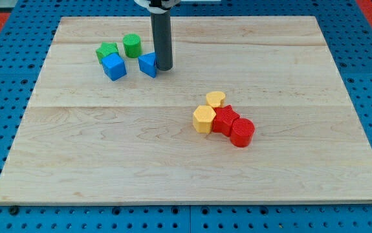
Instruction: Slightly push the blue cube into the green star
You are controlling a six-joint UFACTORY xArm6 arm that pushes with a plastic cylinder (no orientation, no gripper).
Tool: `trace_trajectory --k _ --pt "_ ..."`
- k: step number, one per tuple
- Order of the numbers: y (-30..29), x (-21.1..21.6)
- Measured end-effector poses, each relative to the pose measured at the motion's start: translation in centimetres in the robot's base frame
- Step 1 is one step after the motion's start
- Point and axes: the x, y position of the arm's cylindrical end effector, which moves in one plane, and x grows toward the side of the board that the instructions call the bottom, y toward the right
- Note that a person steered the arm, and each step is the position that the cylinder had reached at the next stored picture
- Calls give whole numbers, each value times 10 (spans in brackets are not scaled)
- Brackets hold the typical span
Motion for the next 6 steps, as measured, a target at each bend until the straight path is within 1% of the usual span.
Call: trace_trajectory --k 1,2,3,4,5,6 --pt "-44 0" --pt "-68 0" --pt "-64 0" --pt "-49 17" --pt "-54 58" --pt "-96 64"
